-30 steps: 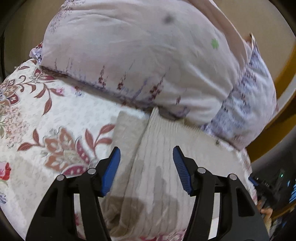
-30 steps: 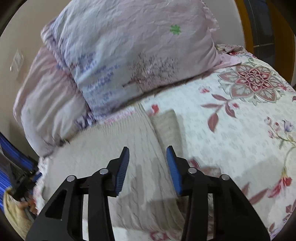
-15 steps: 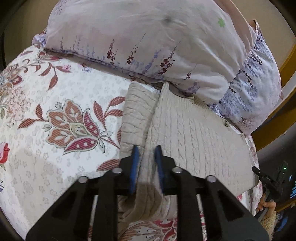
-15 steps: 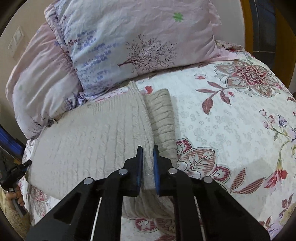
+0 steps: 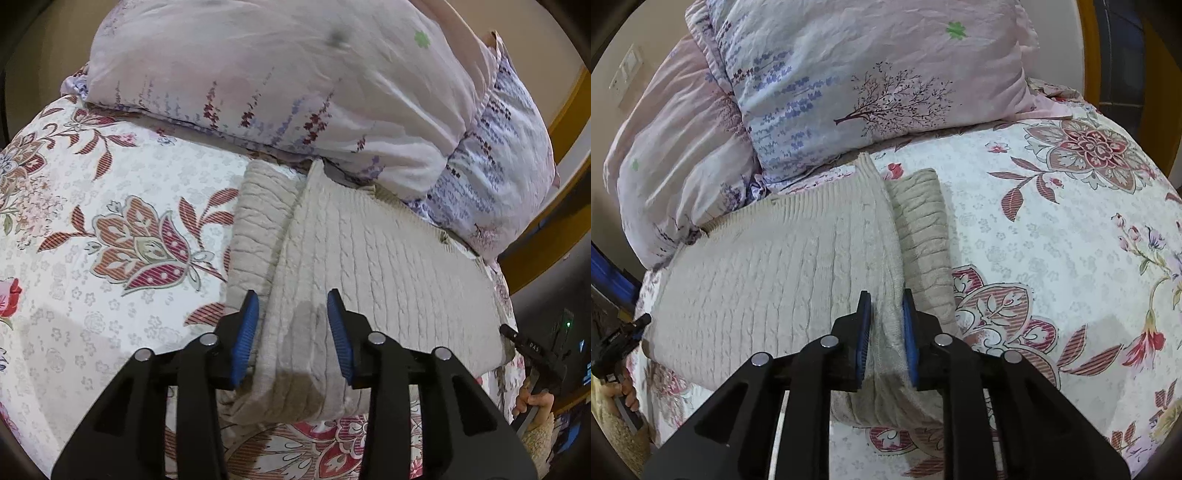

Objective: Fold small clothes

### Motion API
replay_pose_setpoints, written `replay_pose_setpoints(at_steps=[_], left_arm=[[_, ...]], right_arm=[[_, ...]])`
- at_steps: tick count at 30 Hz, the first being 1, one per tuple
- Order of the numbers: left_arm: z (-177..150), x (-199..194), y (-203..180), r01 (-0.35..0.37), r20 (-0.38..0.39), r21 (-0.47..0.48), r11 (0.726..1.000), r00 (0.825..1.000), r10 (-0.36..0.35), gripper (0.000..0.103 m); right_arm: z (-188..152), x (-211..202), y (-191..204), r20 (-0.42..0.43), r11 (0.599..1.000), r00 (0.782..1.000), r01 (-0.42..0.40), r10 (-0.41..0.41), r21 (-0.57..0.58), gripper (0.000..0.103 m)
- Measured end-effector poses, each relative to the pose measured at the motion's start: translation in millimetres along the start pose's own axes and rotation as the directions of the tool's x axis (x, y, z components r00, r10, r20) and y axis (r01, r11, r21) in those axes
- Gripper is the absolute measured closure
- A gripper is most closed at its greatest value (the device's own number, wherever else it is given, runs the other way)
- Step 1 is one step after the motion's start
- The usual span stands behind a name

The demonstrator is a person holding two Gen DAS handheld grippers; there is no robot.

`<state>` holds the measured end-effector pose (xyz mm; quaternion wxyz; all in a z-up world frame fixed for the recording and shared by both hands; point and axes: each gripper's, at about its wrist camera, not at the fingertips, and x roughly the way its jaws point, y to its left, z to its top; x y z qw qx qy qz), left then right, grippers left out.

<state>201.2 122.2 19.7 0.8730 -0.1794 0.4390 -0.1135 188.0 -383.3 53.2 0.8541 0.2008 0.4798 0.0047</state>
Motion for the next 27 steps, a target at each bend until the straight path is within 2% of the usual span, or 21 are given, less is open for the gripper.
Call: replay_pose_setpoints(at_steps=[1,2,5,14,20,25,27], left_arm=[[-1,1,-1,-0.001,-0.006,0.005,1.0,1.0,0.001,0.086],[-2,2,-3,-0.008,-0.01,0.015,1.0,1.0,0.008,0.091],[-3,-1,-4,-0.002,-0.008,0.02,1.0,1.0,0.002,0.094],[-6,-24,3,0.03,0.001,0.017,0.999,1.0,-0.03,0.094],[-12,-9,11,-0.016,-0.033,0.021,1.0,0.999,0.017,0.094],[-12,-6,6,-0.038,-0.03,0.049,0.998,0.999,0.04,0.089],[-10,-11,5,-0.033,-0.018,0.042,0.999,0.999,0.034,0.087]], right_arm=[[0,1,1,-0.001,1.0,1.0,0.001,-0.001,-0.007,0.088],[-1,0,2,0.003,1.0,1.0,-0.001,0.001,-0.01,0.092],[-1,-8,2,0.03,1.0,0.999,-0.01,0.01,0.002,0.094],[-8,-34,-1,0.062,0.999,0.998,-0.029,0.027,0.02,0.095],[-26,-12,-12,-0.024,0.997,0.998,0.06,-0.059,0.05,0.095],[-27,-13,-5,-0.018,0.995,0.995,0.094,-0.094,0.022,0.094],[-21,-17,-1,-0.008,0.995,0.995,0.1,-0.1,0.018,0.086]])
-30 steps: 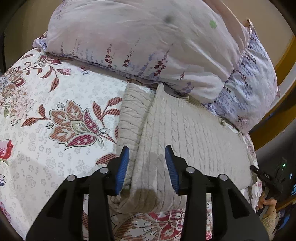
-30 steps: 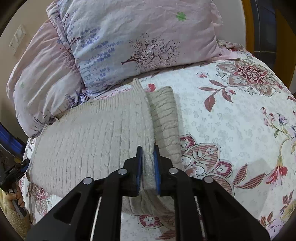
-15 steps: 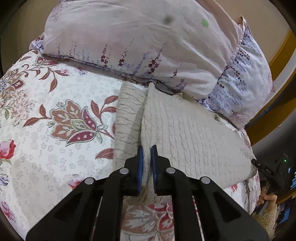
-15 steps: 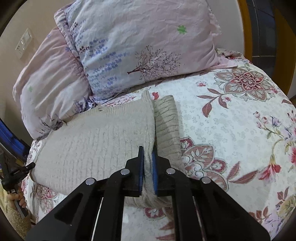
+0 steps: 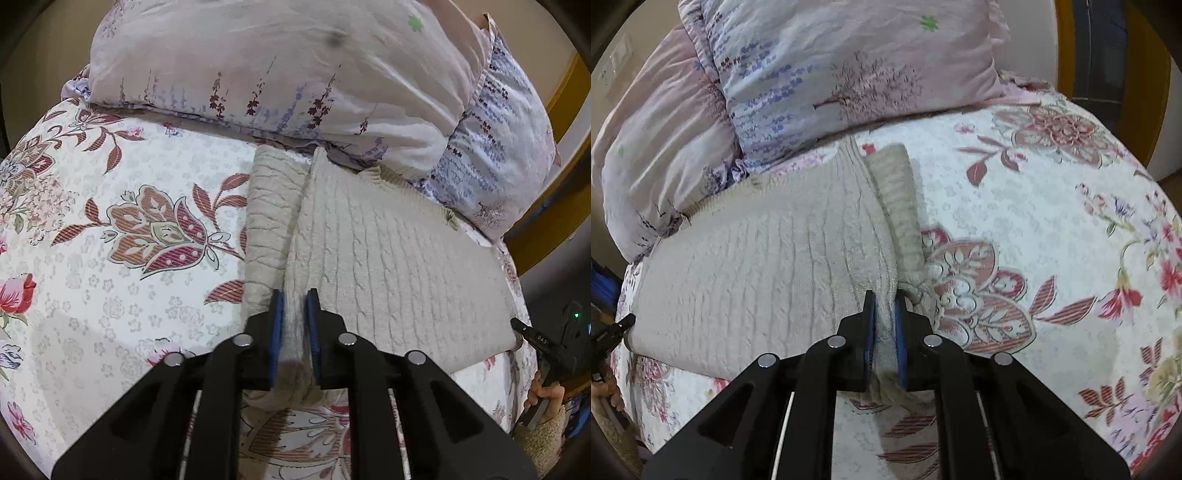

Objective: Fold small clothes

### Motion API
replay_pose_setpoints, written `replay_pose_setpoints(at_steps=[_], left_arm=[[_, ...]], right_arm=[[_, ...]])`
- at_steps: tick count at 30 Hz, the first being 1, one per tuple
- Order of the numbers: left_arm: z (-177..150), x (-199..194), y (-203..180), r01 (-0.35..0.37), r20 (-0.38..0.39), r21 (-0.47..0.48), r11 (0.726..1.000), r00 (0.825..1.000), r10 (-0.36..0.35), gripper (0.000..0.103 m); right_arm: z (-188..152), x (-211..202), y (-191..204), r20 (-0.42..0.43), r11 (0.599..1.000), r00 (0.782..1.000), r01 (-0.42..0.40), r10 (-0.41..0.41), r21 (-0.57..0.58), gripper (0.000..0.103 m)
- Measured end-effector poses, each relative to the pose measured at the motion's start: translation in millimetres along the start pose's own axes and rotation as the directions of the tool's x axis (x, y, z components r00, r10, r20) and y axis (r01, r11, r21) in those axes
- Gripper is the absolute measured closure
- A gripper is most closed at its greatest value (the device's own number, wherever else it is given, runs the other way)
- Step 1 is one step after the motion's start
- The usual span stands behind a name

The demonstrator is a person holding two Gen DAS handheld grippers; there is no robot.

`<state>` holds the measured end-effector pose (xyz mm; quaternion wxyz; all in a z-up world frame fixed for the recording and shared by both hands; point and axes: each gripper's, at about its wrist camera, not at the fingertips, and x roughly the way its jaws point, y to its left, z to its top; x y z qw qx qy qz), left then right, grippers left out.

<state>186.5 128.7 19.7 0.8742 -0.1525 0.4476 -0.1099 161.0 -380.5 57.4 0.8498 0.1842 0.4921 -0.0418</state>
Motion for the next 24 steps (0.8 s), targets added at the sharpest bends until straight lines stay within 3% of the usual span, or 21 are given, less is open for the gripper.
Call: replay_pose_setpoints(at_steps=[3,7,11,15,21,24], left_arm=[[2,-12,-3,-0.01,0.057,0.0,1.0,0.998,0.01,0.073],[4,-20,-24,0.015,0.114,0.054,0.998,0.993,-0.022,0.061],[3,-8,-44,0.035,0.09,0.103,0.994,0.995,-0.044,0.055],[0,14,-42,0.017,0.019,0.088,0.996,1.0,-0.019,0.054],[-4,19,-41,0.017,0.013,0.108,0.994,1.0,-0.019,0.049],[1,9,-33,0.065,0.022,0.056,0.996,0.998,-0.067,0.045]], right_arm=[[7,-15,15,0.078,0.998,0.997,0.032,-0.028,-0.051,0.066],[15,-15,42,0.097,0.989,0.995,0.007,0.008,-0.147,0.064],[19,3,65,0.057,0.98,0.998,-0.015,0.027,-0.198,0.063],[10,33,66,-0.029,0.978,0.999,0.008,-0.015,-0.209,0.048],[7,32,61,-0.014,0.982,1.0,-0.007,0.004,-0.187,0.047],[10,28,66,-0.02,0.984,1.0,0.017,-0.021,-0.18,0.045]])
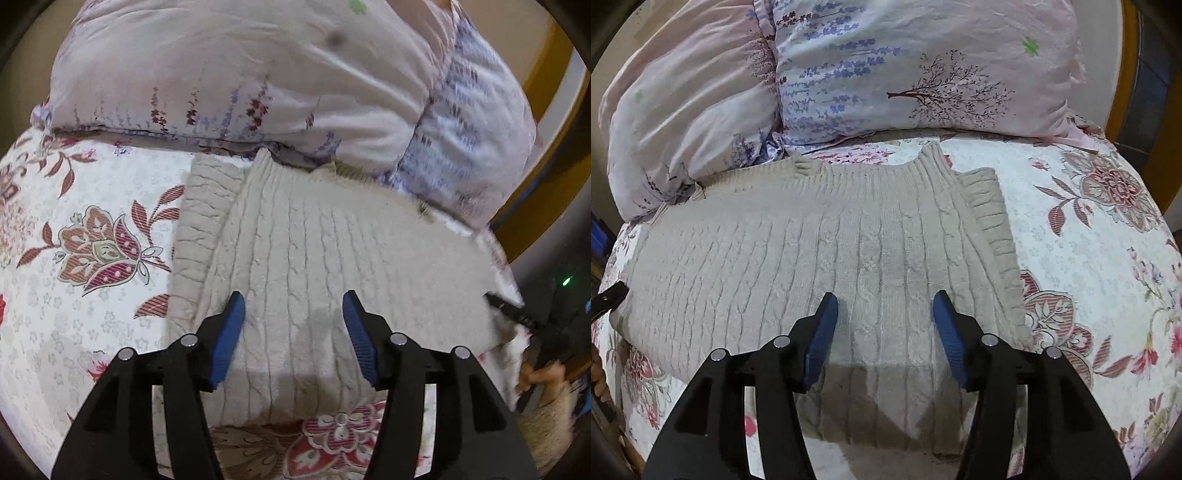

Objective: Fold small clothes

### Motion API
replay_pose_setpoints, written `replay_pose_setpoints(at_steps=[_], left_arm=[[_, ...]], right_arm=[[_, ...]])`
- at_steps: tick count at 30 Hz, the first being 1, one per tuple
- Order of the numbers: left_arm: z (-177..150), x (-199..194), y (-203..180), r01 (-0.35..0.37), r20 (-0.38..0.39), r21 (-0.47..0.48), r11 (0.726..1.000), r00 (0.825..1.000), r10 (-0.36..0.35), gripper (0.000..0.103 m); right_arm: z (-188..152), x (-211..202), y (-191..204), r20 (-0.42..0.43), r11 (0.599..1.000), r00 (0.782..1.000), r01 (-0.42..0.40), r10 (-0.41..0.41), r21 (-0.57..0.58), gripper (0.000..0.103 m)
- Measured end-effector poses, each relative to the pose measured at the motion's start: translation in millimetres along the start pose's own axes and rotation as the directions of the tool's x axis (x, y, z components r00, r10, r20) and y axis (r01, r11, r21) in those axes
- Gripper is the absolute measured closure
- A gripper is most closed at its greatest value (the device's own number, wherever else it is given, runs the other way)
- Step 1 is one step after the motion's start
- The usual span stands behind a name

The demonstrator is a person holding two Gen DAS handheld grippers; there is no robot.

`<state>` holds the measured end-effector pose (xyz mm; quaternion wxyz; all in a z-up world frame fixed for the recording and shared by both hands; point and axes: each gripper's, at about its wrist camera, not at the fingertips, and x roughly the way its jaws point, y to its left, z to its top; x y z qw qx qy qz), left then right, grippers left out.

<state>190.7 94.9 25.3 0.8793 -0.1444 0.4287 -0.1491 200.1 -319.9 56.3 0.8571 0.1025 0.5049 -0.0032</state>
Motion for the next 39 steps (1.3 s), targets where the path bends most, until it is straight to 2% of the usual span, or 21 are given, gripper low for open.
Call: replay_pose_setpoints(at_steps=[2,4,9,14,19,23,25,33,36,39], left_arm=[[7,-13,14,0.036,0.047,-0.075,0.997,0.998,-0.032,0.035],[16,-22,30,0.046,0.074,-0.143,0.989,0.997,-0.036,0.033],[31,-21,57,0.049,0.061,-0.248,0.967,0.998,-0.034,0.033],[37,-10,67,0.08,0.037,-0.307,0.948,0.997,-0.072,0.033],[39,5,69,0.074,0.011,-0.335,0.939,0.997,-0.075,0.032],[37,16,68,0.089,-0.012,-0.357,0.93,0.995,-0.099,0.031],[37,18,67,0.099,0.002,-0.359,0.928,0.994,-0.105,0.029],[39,24,69,0.14,0.023,-0.402,0.905,0.989,-0.143,0.029],[39,28,68,0.153,0.021,-0.42,0.895,0.987,-0.159,0.038],[37,31,67,0.181,0.019,-0.437,0.881,0.981,-0.192,0.054]], right_arm=[[3,-7,3,0.016,1.0,0.999,-0.029,0.029,0.004,0.04],[5,-14,13,0.044,0.998,0.998,-0.055,0.055,-0.019,0.039],[11,-11,43,0.052,0.993,0.996,-0.067,0.072,-0.097,0.037],[14,-3,74,0.047,0.983,0.995,-0.078,0.087,-0.164,0.037],[22,7,86,0.042,0.983,0.995,-0.086,0.094,-0.162,0.037],[21,28,93,-0.015,0.98,0.999,-0.04,0.038,-0.197,0.028],[18,26,96,0.017,0.974,1.0,-0.014,0.019,-0.225,0.028],[19,26,94,0.015,0.976,0.999,-0.03,0.034,-0.218,0.028],[19,27,94,0.015,0.975,0.999,-0.032,0.036,-0.219,0.027],[18,27,94,0.015,0.975,0.999,-0.032,0.036,-0.218,0.027]])
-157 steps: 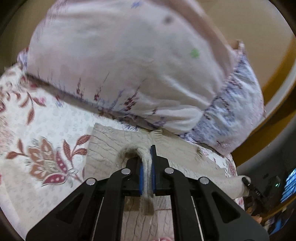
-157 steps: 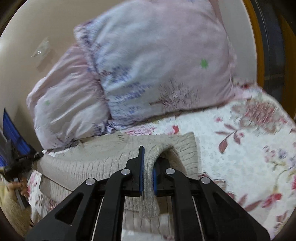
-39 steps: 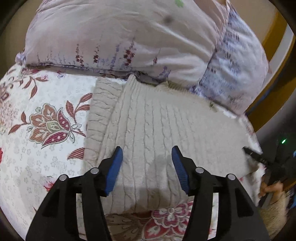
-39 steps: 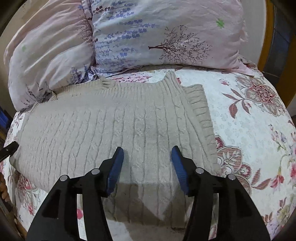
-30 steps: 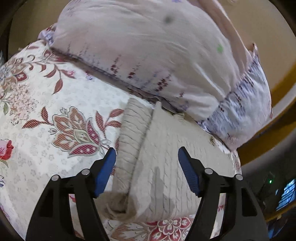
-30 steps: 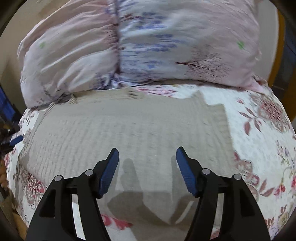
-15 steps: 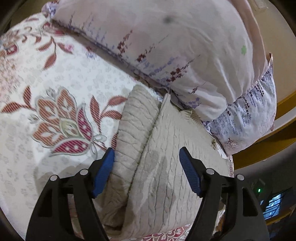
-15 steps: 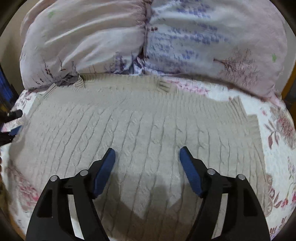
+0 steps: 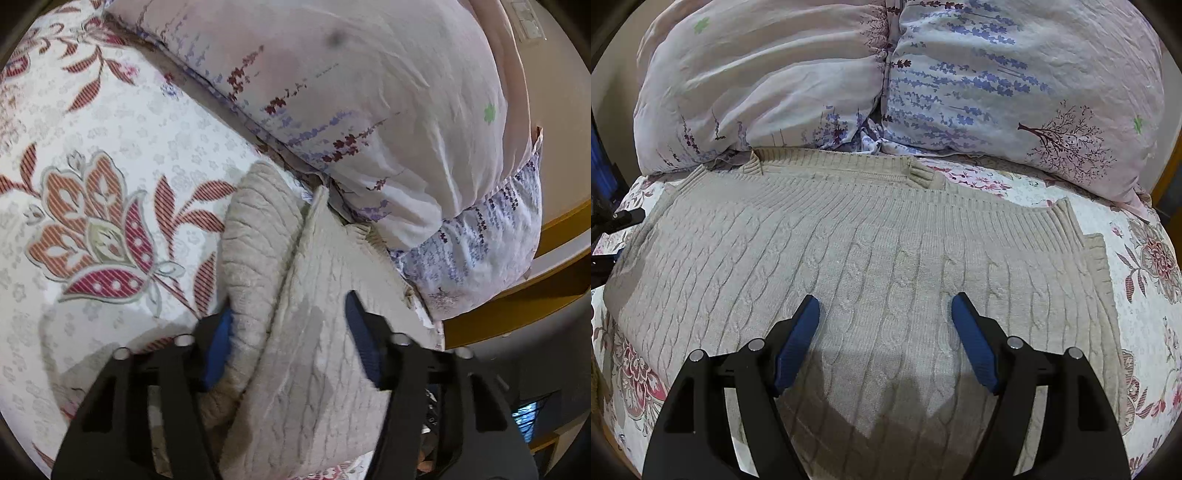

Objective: Fold small clothes

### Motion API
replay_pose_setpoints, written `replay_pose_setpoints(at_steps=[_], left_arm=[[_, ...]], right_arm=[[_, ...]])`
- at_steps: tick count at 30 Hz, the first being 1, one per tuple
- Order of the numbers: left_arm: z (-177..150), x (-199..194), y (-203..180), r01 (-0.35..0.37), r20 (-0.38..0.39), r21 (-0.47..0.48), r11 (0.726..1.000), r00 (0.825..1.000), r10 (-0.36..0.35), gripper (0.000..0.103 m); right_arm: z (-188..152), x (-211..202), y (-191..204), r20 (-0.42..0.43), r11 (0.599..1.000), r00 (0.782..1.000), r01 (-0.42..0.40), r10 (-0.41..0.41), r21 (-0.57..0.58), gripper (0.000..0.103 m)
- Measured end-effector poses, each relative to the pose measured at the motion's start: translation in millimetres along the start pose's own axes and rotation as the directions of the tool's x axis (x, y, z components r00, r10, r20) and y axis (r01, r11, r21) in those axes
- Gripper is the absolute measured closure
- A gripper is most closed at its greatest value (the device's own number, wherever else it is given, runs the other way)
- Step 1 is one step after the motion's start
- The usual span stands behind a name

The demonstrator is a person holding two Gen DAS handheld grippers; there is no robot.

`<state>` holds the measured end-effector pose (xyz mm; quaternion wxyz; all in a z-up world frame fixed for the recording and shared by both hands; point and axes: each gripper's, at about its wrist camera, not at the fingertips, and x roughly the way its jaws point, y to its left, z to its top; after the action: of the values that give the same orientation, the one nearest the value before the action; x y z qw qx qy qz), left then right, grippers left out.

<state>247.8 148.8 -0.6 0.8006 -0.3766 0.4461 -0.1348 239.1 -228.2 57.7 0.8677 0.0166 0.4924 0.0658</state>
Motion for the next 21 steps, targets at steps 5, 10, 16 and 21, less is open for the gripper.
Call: replay_pose_setpoints(at_steps=[5,10,16,21], left_arm=[[0,5,-8,0.048,-0.021,-0.005,0.999,0.999,-0.048,0.078],[1,0,-23,0.102,0.008,-0.001,0.995,0.995,-0.102,0.084],[2,-10,-64,0.213,0.046,0.054,0.976,0.975,-0.215,0.086],[-6,0,-113,0.304,0.034,0.112,0.946,0.95,-0.309,0.087]], right_arm=[[0,1,0,0.001,1.0,1.0,-0.002,0.002,-0.002,0.027],[0,1,1,0.003,1.0,1.0,-0.002,0.002,-0.002,0.027],[-2,0,0,0.004,1.0,1.0,0.0,0.0,0.001,0.027],[-1,3,3,0.005,1.0,1.0,-0.002,0.002,-0.004,0.027]])
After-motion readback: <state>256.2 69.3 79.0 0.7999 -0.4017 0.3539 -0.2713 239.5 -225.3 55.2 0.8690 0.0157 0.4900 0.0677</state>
